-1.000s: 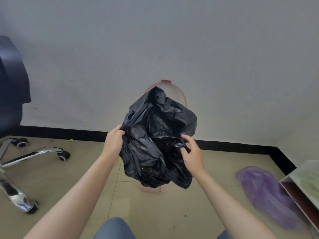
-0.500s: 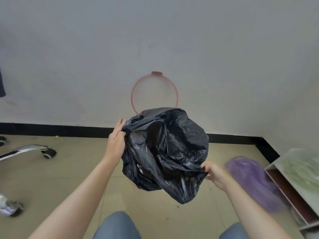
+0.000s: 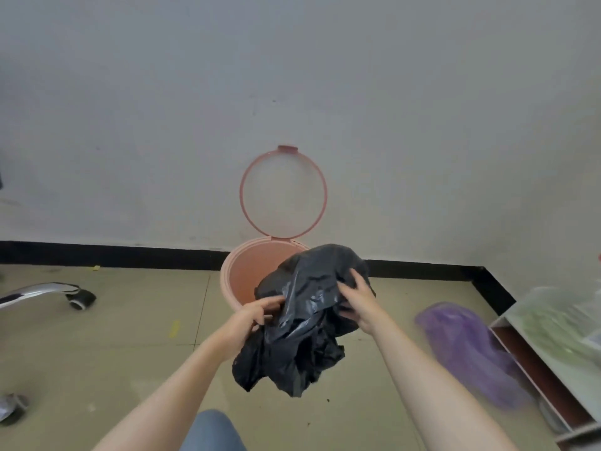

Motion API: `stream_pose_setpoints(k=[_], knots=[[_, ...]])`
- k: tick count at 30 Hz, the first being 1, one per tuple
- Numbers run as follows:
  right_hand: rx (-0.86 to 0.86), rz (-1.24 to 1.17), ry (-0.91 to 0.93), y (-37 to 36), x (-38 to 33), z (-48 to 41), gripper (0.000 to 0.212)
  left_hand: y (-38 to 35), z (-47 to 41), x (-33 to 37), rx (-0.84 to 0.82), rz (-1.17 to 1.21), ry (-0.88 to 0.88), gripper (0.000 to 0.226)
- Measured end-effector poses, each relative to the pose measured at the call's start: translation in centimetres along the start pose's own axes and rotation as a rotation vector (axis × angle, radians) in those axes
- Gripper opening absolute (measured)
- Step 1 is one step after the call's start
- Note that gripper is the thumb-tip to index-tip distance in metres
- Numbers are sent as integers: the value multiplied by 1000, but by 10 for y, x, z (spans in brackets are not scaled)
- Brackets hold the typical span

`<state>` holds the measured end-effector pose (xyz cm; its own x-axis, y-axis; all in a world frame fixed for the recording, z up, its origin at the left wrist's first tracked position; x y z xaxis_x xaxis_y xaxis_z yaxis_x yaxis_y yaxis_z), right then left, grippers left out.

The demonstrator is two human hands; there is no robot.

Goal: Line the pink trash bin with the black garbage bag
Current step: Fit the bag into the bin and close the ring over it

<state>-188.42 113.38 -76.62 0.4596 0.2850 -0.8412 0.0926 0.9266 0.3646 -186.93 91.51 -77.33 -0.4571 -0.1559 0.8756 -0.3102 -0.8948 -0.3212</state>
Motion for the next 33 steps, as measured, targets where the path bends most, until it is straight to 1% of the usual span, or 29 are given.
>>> stream_pose_setpoints(k=[1, 2, 3, 4, 6, 7, 8, 9, 11, 12, 13, 15, 17, 18, 20, 22, 23, 24, 26, 27, 28, 30, 32, 33], knots=[[3, 25, 41, -10, -3, 0, 65, 5, 0, -2, 45, 187, 34, 67], [13, 65, 83, -17, -8, 1, 61, 10, -1, -5, 100, 366, 60, 64], [25, 106, 130, -21, -15, 2, 54, 17, -3, -6, 158, 465, 79, 56], [27, 124, 175, -23, -24, 5, 45, 22, -5, -7, 202, 489, 111, 56], [-28, 99, 237, -25, -43, 12, 23, 26, -10, -9, 242, 358, 174, 77], [-71, 95, 264, -26, -51, 17, 16, 22, -9, -8, 246, 317, 186, 78], [-113, 103, 290, -26, -58, 22, 20, 17, -9, -7, 242, 321, 197, 74], [-160, 103, 309, -27, -64, 27, 25, 12, -7, -6, 231, 348, 196, 64], [-256, 55, 319, -29, -70, 34, 29, 3, -6, 1, 214, 395, 165, 35], [-275, 37, 305, -29, -70, 34, 30, 2, -7, 6, 225, 396, 135, 19], [-268, 26, 283, -27, -70, 33, 31, 2, -9, 12, 246, 366, 100, 9], [-180, 70, 258, -21, -68, 28, 26, 5, -13, 25, 325, 271, 3, 12], [-15, 217, 281, -11, -65, 17, 10, 15, -14, 39, 447, 227, -152, 16], [66, 278, 292, -7, -64, 13, 6, 21, -12, 48, 522, 204, -258, 20], [180, 400, 291, -7, -57, 3, 35, 24, -3, 64, 628, 94, -475, 26], [259, 590, 216, -13, -48, -6, 61, 15, -3, 67, 641, -91, -582, 20], [287, 685, 156, -16, -42, -9, 67, 7, -10, 62, 601, -203, -573, 27], [292, 779, 106, -20, -34, -16, 67, 0, -22, 49, 542, -342, -510, 37], [254, 941, 69, -27, -19, -32, 64, -8, -47, 16, 455, -701, -301, 60], [228, 998, 73, -28, -12, -41, 65, -8, -58, 3, 429, -844, -200, 69], [188, 1045, 90, -27, -7, -50, 66, -7, -67, -8, 411, -910, -123, 74], [59, 1076, 145, -29, 0, -66, 69, -6, -80, -20, 370, -871, -29, 80], [-53, 1035, 210, -32, 5, -75, 67, -7, -89, -26, 345, -754, 30, 82], [-80, 1000, 246, -32, 6, -79, 66, -8, -92, -26, 347, -708, 40, 83]])
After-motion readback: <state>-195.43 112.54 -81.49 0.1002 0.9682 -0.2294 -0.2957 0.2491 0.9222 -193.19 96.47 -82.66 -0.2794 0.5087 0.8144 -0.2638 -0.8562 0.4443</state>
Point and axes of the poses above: each hand's wrist, its own z-axis away from the middle knuckle, its own y-axis out of the back of the hand, x = y × z, the point moved 7 cm from there along -z, towards the middle knuckle, and after that the axes turned 13 degrees about z, right-handed, at the moved point
